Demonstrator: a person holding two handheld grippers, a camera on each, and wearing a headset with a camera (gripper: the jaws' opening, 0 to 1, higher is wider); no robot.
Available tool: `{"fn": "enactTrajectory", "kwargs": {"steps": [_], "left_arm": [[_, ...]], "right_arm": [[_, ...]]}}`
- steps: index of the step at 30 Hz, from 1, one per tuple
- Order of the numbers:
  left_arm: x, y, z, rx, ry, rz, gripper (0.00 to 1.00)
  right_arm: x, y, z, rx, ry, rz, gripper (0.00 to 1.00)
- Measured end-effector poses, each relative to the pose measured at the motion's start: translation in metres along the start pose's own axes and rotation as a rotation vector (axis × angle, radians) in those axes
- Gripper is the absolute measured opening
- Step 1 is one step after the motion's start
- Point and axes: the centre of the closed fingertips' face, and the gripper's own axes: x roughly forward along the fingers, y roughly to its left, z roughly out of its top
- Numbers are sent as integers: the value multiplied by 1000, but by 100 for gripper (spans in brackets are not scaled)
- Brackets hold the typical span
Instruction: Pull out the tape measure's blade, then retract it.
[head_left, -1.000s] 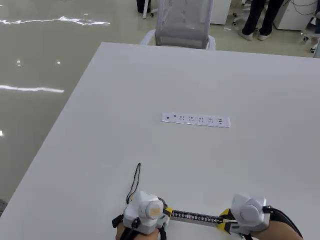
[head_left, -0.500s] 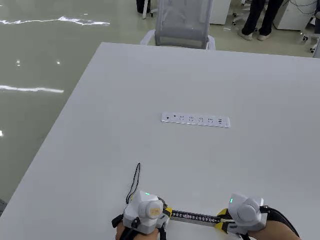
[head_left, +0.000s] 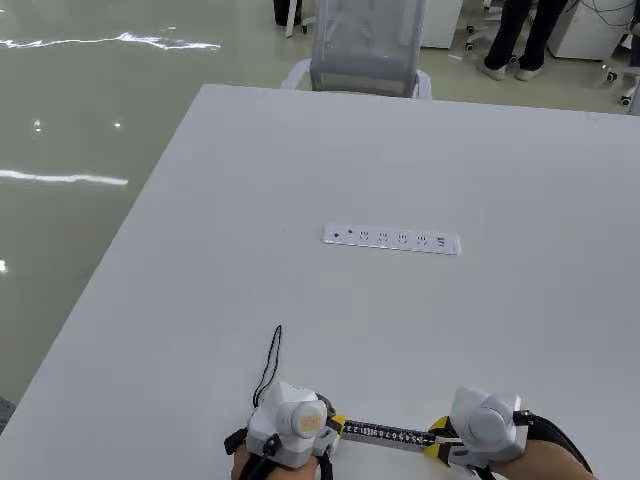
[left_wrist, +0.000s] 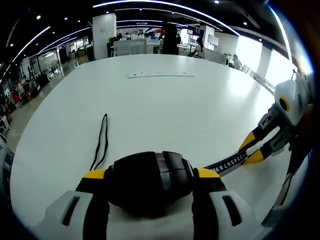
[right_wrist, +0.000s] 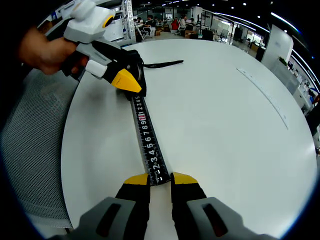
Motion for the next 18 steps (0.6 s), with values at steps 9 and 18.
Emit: {"fn": "enactTrajectory", "kwargs": {"steps": [9, 18], "left_arm": [[0, 0, -1, -1, -1, 0, 64], [-1, 0, -2, -1, -2, 0, 64]], "right_arm": [[4, 2, 5, -5, -4, 3, 15], [6, 4, 10, -8, -10, 4, 15]]}}
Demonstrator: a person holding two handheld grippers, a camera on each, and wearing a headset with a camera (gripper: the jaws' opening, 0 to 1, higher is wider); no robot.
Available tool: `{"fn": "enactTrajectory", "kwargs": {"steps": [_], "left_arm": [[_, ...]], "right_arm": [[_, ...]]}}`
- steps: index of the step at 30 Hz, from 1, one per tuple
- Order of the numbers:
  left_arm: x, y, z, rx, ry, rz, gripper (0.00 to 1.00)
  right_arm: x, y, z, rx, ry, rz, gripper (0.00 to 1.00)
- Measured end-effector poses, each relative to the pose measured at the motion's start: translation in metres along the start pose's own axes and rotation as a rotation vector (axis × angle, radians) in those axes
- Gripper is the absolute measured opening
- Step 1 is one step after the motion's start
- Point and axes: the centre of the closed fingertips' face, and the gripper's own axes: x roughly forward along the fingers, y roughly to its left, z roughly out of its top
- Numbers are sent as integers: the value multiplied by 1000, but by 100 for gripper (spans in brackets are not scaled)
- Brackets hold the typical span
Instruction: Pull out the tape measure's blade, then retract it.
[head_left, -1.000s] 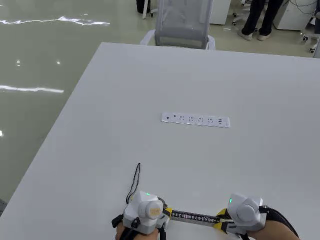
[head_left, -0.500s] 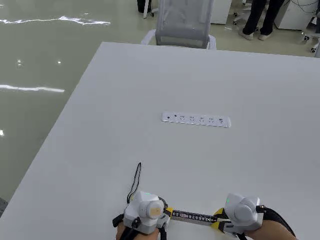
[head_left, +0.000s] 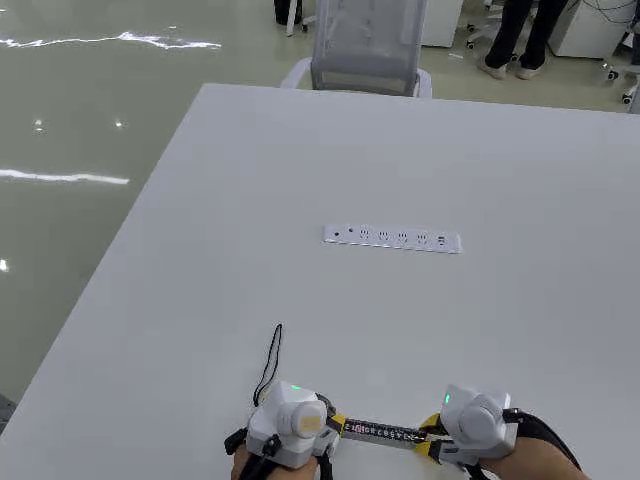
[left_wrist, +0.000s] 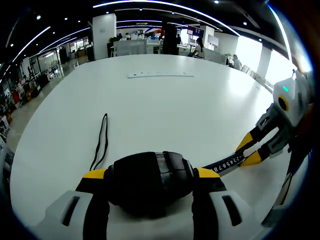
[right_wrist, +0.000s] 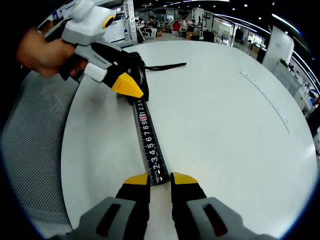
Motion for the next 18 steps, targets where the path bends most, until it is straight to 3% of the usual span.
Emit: {"fn": "enactTrajectory", "kwargs": {"steps": [18], "left_arm": [[1, 1, 1, 1, 7, -5, 64]], "right_arm": [[5, 3, 8, -7, -13, 7, 15]]}}
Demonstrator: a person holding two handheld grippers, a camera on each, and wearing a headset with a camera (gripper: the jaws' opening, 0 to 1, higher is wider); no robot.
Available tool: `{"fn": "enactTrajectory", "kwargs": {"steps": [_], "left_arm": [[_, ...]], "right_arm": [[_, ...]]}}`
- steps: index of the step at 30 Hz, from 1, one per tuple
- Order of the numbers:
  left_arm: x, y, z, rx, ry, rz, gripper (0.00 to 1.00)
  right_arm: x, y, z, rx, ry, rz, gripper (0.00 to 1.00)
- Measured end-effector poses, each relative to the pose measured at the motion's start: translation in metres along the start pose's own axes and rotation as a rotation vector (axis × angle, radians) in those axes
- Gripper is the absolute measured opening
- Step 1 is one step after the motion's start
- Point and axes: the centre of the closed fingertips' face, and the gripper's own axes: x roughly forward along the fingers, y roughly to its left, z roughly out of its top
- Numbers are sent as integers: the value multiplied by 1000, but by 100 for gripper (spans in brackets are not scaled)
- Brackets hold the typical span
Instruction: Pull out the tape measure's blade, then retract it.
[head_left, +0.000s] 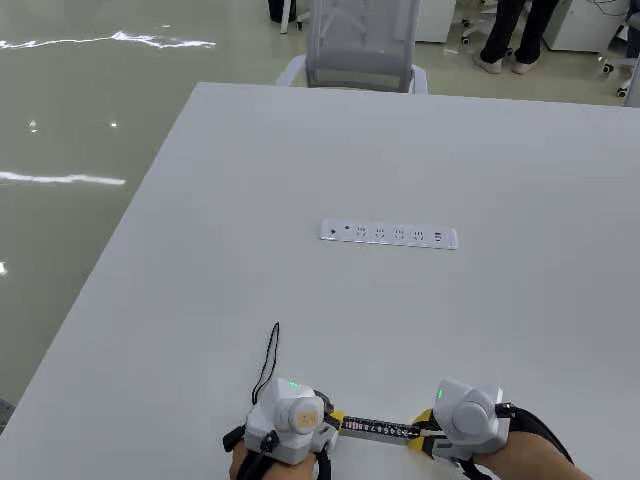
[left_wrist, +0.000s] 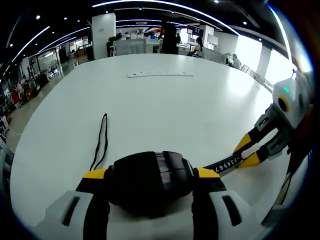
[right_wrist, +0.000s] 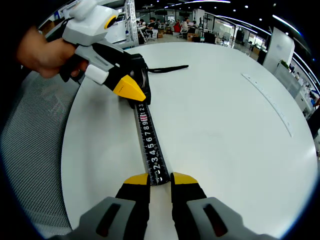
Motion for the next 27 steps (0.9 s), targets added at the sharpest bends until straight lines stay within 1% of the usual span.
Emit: {"fn": "enactTrajectory", "kwargs": {"steps": [27], "left_arm": [[2, -1, -1, -8, 10, -17, 64]], "right_arm": [[9, 3, 13, -13, -4, 20, 15]]}}
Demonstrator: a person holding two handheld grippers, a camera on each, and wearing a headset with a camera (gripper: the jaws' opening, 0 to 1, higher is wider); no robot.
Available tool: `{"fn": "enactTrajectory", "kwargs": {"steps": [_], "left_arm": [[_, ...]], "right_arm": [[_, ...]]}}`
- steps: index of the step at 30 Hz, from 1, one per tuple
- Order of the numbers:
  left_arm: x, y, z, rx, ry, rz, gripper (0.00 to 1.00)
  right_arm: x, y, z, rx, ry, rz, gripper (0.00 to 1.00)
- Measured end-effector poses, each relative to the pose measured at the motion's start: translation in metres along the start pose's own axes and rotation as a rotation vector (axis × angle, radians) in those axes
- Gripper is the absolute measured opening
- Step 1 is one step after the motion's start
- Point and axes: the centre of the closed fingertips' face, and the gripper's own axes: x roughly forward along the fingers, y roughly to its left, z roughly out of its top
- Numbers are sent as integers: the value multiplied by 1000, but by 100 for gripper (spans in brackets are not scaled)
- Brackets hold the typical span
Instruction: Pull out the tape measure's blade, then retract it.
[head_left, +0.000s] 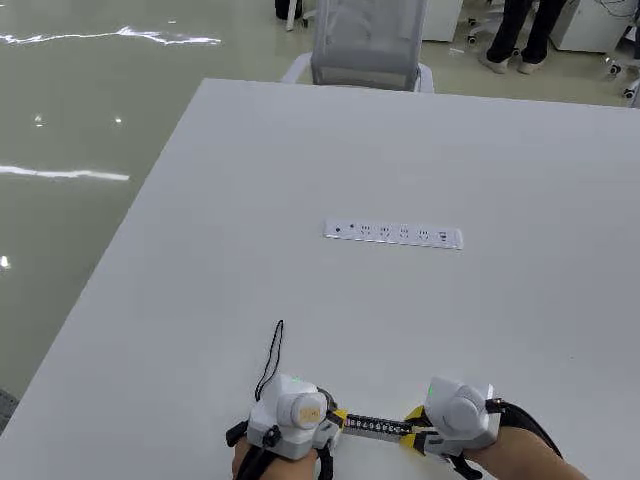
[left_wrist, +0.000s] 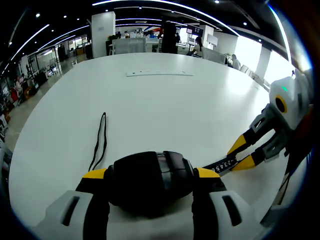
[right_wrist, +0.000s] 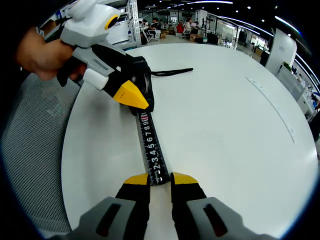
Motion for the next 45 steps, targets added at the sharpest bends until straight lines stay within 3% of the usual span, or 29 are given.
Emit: {"fn": "enactTrajectory", "kwargs": {"steps": [45], "left_arm": [[1, 1, 0, -9, 5, -13, 65]], "right_arm": [[16, 5, 23, -24, -15, 22, 15]]}}
